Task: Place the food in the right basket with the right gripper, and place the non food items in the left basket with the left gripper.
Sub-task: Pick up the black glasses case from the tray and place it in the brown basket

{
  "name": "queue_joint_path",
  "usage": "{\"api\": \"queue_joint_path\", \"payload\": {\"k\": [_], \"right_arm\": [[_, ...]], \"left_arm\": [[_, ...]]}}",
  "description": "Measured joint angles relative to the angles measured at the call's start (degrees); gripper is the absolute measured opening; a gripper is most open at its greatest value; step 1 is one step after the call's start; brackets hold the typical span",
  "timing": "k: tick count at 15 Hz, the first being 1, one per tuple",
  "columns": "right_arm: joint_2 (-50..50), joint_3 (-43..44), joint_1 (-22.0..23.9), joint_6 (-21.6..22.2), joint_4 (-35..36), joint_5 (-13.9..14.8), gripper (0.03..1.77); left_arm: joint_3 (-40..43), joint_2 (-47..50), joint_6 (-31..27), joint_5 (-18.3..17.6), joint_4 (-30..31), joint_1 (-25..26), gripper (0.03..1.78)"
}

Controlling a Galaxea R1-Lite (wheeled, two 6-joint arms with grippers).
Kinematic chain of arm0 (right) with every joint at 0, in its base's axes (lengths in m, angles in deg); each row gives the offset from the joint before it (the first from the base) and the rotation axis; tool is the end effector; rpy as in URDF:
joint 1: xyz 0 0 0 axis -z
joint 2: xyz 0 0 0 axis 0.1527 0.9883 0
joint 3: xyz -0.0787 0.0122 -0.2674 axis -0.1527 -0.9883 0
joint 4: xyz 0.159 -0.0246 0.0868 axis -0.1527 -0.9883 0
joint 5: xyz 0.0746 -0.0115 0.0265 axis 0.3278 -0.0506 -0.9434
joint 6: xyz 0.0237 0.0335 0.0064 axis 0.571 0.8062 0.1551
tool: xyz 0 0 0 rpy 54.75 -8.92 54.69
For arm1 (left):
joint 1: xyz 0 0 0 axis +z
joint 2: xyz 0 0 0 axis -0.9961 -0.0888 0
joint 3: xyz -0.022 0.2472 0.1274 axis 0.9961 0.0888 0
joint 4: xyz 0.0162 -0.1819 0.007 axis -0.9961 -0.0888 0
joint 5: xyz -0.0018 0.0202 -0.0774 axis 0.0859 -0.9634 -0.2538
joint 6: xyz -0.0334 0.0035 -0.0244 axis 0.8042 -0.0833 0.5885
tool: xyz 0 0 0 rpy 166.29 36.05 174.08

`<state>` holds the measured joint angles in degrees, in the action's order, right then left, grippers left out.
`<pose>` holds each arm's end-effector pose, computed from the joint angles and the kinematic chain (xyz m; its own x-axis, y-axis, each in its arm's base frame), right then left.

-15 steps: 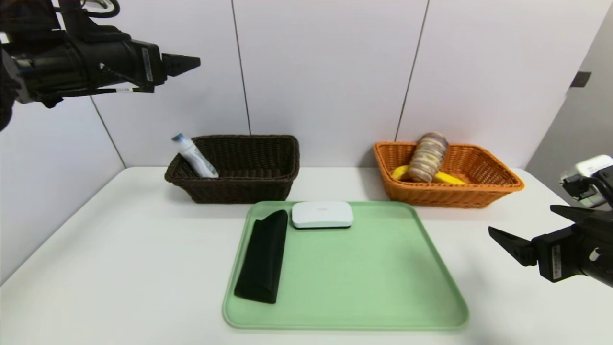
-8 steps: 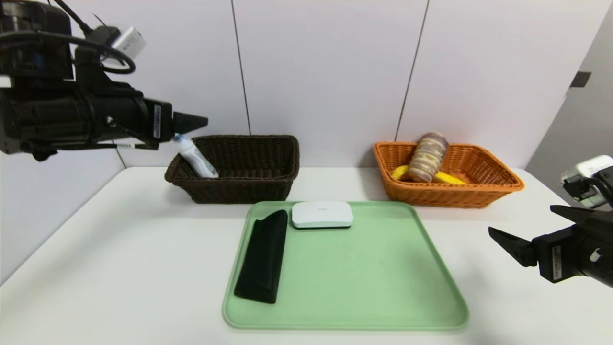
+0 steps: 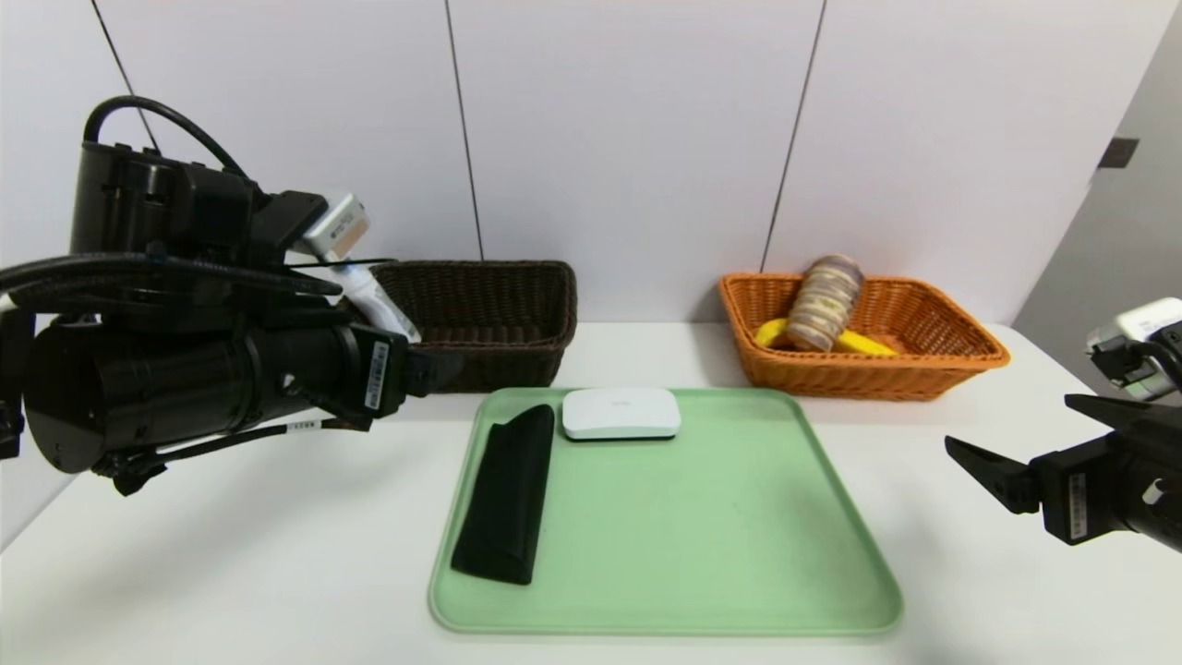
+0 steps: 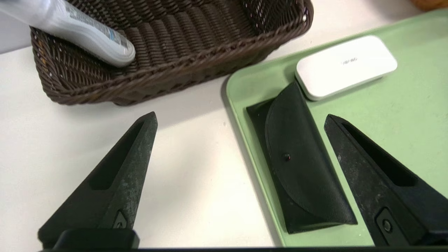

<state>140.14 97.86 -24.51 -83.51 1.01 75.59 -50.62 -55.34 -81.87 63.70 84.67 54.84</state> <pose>0.1748 0.0392 0.1673 0.9317 0.0203 -0.3628 -0.1259 0.9546 -0.2701 0.2255 -0.1212 0.2180 0.8682 -0.2785 -0.4107 0.3161 0.9484 0.0249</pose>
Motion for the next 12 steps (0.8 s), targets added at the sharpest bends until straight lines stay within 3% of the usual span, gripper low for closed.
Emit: {"api": "queue_joint_path", "payload": {"k": [7, 12], "right_arm": [[0.0, -0.6, -0.3, 0.1, 0.0, 0.0, 1.70], [0.0, -0.3, -0.3, 0.0, 0.0, 0.0, 1.70]], "left_arm": [[4.3, -2.2, 3.0, 2.3, 0.1, -5.4, 1.69], [2.0, -8.1, 9.2, 9.0, 0.2, -9.6, 1.69]]}}
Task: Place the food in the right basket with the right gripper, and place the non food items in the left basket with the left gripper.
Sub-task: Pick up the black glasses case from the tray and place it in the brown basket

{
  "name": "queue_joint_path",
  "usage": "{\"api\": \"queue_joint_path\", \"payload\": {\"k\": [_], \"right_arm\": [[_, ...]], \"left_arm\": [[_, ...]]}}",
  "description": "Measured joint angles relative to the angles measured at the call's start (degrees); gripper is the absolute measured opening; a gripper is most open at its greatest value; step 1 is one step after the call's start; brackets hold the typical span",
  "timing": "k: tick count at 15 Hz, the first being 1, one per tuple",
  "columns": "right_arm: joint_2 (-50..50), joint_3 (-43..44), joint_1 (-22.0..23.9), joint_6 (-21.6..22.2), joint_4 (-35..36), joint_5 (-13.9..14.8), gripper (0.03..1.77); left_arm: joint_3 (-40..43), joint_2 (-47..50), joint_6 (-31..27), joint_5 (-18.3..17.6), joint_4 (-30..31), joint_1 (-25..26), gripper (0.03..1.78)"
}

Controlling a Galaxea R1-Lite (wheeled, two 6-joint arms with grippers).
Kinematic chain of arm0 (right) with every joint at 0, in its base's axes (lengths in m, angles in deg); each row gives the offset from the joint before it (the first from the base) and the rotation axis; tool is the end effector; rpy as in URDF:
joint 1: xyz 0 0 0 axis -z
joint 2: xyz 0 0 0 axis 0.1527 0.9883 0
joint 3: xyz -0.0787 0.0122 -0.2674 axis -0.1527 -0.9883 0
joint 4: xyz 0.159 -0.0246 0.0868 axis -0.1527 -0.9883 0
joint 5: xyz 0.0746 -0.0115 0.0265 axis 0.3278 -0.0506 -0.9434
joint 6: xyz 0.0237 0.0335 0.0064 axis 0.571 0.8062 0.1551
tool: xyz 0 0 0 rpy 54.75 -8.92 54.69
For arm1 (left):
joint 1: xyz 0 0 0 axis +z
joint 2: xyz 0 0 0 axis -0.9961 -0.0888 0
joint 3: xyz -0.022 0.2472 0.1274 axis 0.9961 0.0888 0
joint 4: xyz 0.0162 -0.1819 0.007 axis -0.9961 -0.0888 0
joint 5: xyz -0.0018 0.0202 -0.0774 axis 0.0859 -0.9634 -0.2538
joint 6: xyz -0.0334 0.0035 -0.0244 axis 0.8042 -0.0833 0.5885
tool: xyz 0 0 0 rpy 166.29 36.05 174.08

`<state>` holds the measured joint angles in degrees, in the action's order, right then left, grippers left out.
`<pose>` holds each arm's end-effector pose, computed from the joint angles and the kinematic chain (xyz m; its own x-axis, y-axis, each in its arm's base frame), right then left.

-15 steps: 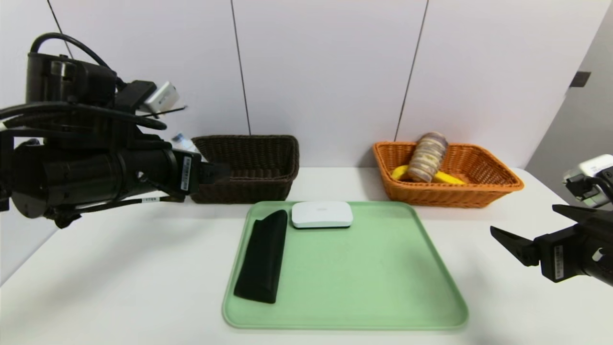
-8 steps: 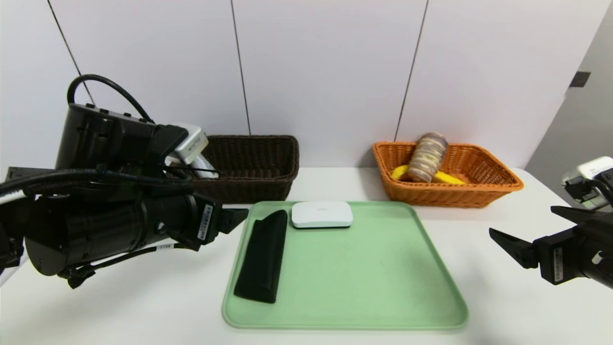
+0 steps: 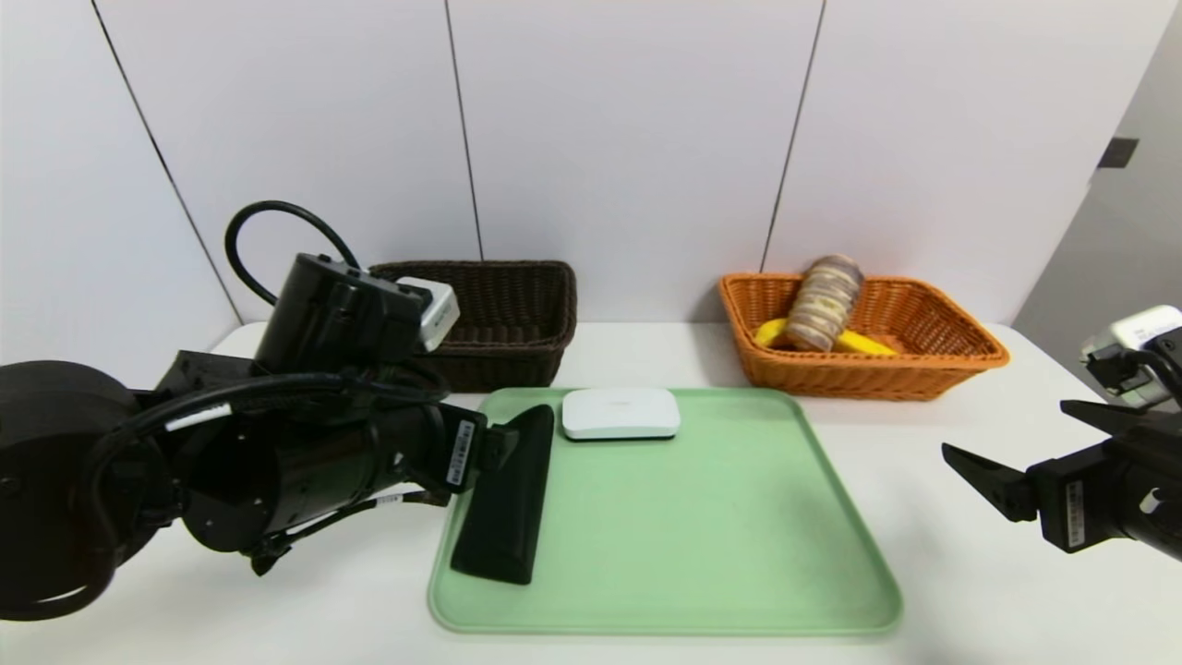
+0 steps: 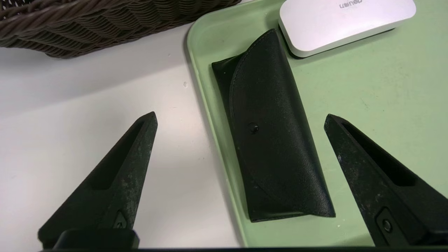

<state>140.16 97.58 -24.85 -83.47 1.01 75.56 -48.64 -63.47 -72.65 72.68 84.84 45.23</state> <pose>0.1742 0.0402 0.1658 0.9297 0.0258 -0.3675 -0.1332 0.9536 -0.2700 0.2241 -0.1673 0.1712 0.8141 -0.2275 -0.5343 0.2750 0.9614 0.0097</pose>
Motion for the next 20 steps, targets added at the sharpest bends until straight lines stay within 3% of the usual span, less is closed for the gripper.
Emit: {"api": "queue_joint_path", "payload": {"k": [9, 13, 20], "right_arm": [[2.2, 1.4, 0.4, 0.1, 4.8, 0.1, 1.70], [2.9, 6.4, 1.2, 1.1, 4.4, 0.1, 1.70], [4.7, 11.7, 3.4, 2.6, 4.4, 0.1, 1.70]], "left_arm": [[-0.2, -4.5, 7.4, 2.8, -0.4, -2.9, 1.69], [-0.4, -6.4, 9.4, 6.5, -0.5, -4.0, 1.69], [-0.7, -8.3, 13.0, 6.8, -0.6, -5.4, 1.69]]}}
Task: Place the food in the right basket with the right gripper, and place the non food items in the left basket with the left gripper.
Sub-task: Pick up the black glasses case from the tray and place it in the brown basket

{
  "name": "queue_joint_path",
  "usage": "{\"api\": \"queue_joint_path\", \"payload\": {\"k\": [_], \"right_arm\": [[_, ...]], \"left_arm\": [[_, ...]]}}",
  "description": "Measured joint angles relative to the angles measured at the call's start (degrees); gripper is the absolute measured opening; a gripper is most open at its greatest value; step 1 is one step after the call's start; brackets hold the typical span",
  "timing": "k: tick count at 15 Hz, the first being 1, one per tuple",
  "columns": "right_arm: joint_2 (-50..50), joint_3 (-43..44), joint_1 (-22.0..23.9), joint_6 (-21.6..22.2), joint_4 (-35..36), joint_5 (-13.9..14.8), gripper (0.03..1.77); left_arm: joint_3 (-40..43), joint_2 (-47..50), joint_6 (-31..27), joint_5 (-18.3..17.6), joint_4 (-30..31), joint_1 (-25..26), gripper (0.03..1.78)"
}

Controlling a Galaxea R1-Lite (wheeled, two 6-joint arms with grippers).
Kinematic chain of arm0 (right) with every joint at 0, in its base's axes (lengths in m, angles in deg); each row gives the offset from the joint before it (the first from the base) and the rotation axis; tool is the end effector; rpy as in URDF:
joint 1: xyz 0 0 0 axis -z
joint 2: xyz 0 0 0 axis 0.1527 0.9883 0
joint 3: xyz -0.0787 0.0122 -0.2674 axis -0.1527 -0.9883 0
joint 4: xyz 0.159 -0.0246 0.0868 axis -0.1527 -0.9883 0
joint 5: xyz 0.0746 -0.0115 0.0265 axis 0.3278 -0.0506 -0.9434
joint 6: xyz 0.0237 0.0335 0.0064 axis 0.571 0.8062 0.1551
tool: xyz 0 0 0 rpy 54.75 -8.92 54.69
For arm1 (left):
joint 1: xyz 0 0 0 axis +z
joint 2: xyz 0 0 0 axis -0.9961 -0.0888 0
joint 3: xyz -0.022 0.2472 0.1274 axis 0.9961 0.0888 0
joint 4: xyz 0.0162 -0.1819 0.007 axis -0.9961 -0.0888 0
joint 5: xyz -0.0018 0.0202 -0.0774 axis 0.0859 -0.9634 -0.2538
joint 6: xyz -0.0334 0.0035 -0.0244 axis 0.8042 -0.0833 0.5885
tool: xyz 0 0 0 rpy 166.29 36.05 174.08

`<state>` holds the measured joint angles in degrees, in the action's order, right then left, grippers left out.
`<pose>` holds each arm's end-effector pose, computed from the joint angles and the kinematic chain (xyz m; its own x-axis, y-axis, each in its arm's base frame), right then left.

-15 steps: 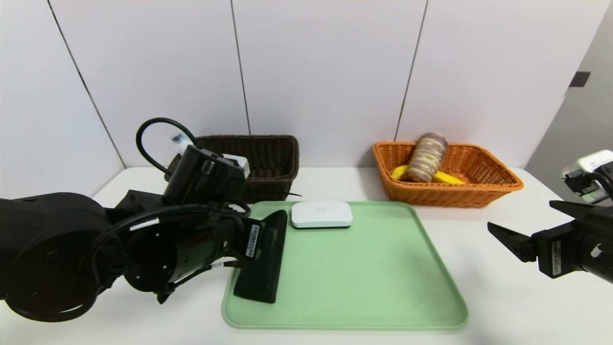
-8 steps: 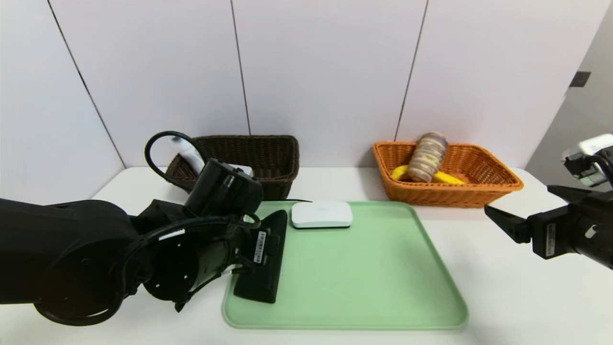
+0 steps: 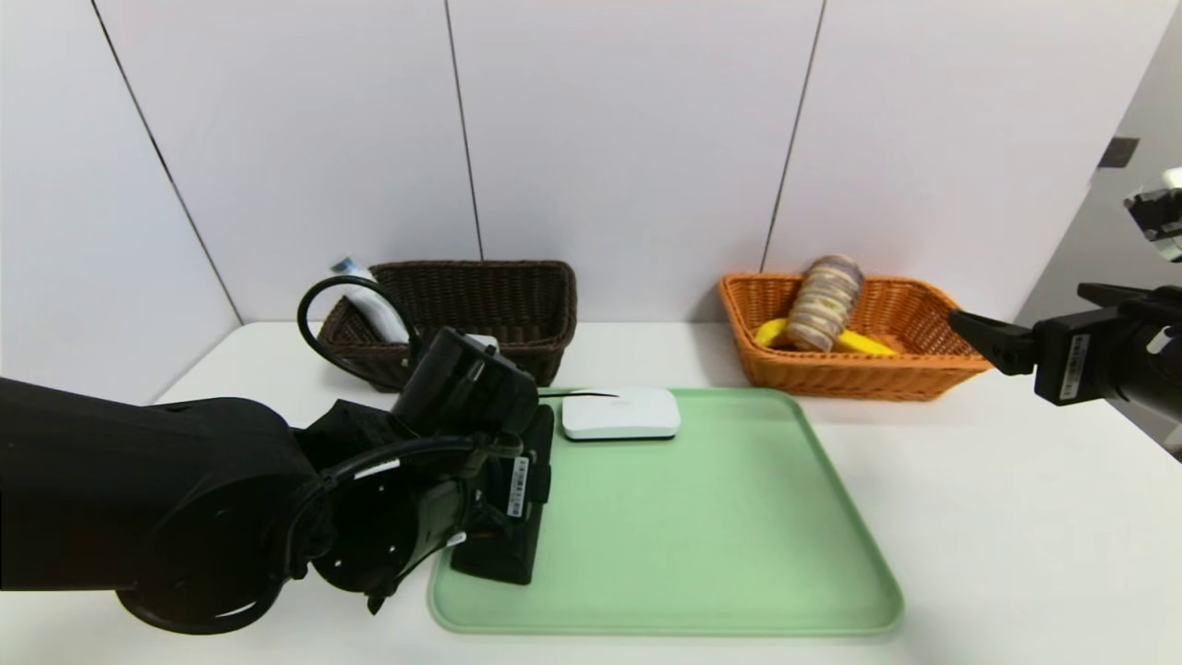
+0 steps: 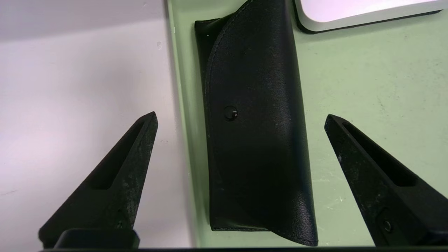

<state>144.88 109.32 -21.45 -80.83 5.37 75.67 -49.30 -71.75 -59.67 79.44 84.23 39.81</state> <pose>0.2079 0.0368 0.2189 0.9830 -0.0193 -0.1825 -0.0168 0.9809 -0.1940 0.2254 -0.1995 0.1326 0.7816 -0.1429 -0.6072 0.1493 0.9880 -0.0403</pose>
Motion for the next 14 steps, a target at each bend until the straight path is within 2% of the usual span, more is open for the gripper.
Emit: {"api": "queue_joint_path", "payload": {"k": [3, 10, 14], "right_arm": [[0.1, -0.5, 0.0, 0.0, -0.1, 0.0, 1.70], [0.0, -2.0, 0.0, 0.0, 0.3, -0.1, 1.70], [-0.2, -3.0, 0.0, 0.0, 0.4, -0.1, 1.70]], "left_arm": [[-0.3, -0.2, 2.7, 0.0, -0.2, -1.9, 1.69], [-0.2, -2.7, 3.5, 0.3, -0.1, -2.6, 1.69], [-0.2, -5.3, 3.5, 2.6, 0.2, -2.6, 1.69]]}}
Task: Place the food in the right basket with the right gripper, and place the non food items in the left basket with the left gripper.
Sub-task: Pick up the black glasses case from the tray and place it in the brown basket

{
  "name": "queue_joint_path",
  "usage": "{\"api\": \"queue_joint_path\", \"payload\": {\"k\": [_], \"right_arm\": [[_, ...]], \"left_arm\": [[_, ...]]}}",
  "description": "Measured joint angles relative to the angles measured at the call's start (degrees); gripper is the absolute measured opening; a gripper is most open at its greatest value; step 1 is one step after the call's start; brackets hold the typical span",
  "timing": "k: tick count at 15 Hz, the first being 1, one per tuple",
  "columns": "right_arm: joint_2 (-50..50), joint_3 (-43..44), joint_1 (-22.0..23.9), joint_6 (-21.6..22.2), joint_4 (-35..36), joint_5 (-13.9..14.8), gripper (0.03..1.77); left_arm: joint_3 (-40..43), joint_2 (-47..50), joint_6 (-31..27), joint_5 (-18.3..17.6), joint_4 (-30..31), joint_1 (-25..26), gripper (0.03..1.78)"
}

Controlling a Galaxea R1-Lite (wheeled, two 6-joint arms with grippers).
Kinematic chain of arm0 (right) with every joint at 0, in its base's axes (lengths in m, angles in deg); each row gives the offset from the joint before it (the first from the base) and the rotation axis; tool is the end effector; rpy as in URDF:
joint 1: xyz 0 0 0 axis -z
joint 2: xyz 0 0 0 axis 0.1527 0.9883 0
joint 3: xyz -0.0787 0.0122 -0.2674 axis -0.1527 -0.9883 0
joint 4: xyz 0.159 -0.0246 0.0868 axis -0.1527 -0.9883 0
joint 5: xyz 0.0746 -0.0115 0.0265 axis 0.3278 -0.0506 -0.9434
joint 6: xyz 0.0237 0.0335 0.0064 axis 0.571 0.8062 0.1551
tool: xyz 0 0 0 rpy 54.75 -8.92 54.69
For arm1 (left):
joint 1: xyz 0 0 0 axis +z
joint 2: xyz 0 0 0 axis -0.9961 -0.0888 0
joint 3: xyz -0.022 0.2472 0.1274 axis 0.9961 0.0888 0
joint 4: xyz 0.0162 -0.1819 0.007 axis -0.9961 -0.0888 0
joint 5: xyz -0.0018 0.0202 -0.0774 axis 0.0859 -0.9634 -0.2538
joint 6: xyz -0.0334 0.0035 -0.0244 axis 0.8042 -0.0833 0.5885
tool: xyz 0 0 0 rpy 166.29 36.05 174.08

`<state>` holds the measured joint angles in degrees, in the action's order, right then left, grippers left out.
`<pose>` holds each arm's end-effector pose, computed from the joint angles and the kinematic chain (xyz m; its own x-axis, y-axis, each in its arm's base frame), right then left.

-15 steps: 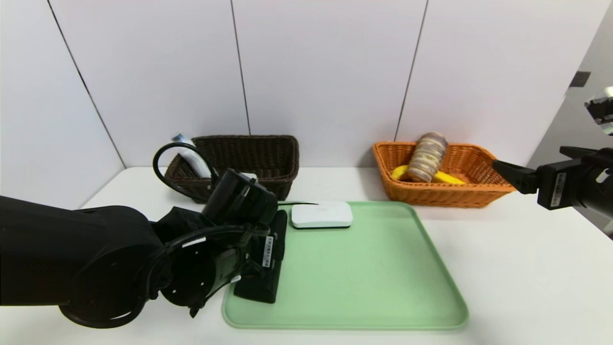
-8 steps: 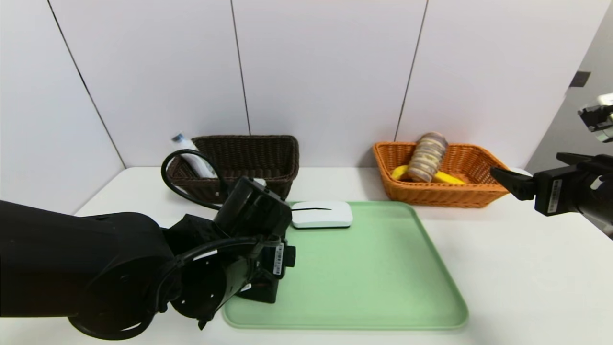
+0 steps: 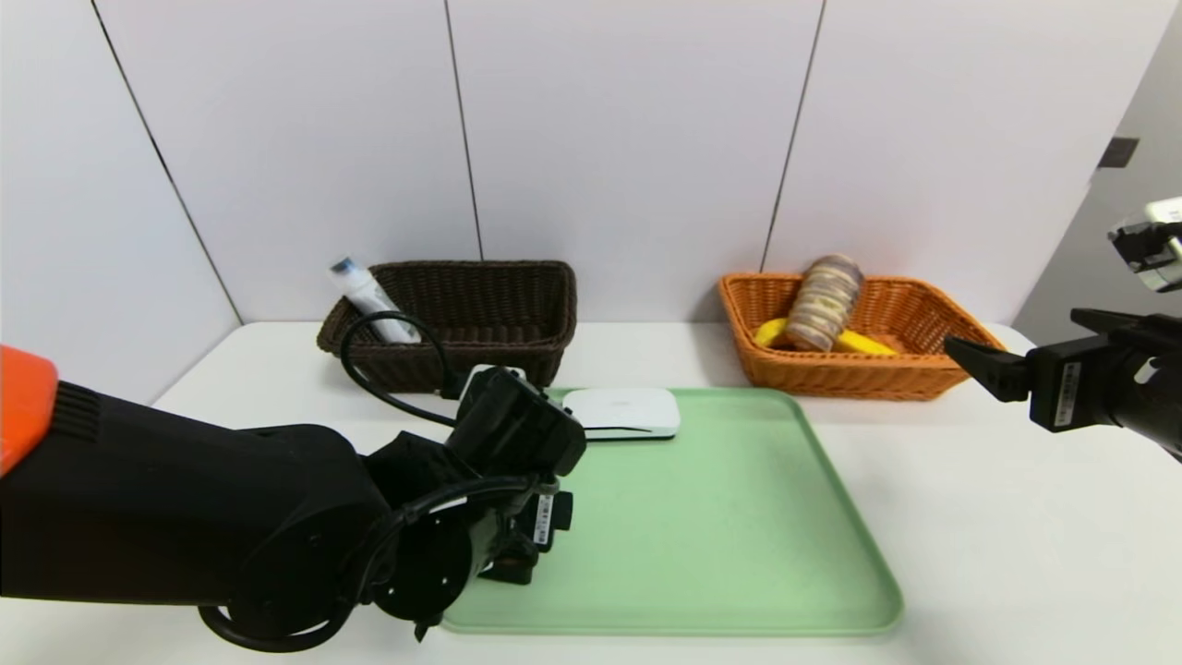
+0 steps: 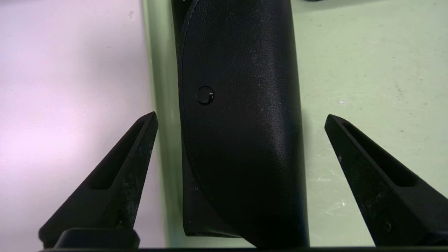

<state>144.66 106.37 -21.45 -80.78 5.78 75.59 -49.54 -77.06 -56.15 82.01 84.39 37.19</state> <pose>0.2046 0.0361 0.2052 0.9750 -0.0197 -0.2211 -0.0257 0.9793 -0.2007 0.2249 -0.2169 0.1061 0.7573 -0.1011 -0.6452 0.1241 0.9922 -0.0098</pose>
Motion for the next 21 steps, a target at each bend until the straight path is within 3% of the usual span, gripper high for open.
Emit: {"api": "queue_joint_path", "payload": {"k": [18, 19, 21], "right_arm": [[-0.4, -2.1, 0.0, 0.1, 0.1, 0.1, 1.70], [-0.4, -2.1, 0.0, 0.1, 0.1, 0.1, 1.70], [-0.5, -2.2, 0.0, 0.1, 0.1, 0.1, 1.70]], "left_arm": [[0.1, -3.1, 0.1, 2.3, 0.3, 0.1, 1.69], [0.1, -3.1, 0.2, 2.6, 0.2, 0.1, 1.61], [0.1, -3.1, 0.0, 2.7, 0.5, 0.2, 1.30]]}}
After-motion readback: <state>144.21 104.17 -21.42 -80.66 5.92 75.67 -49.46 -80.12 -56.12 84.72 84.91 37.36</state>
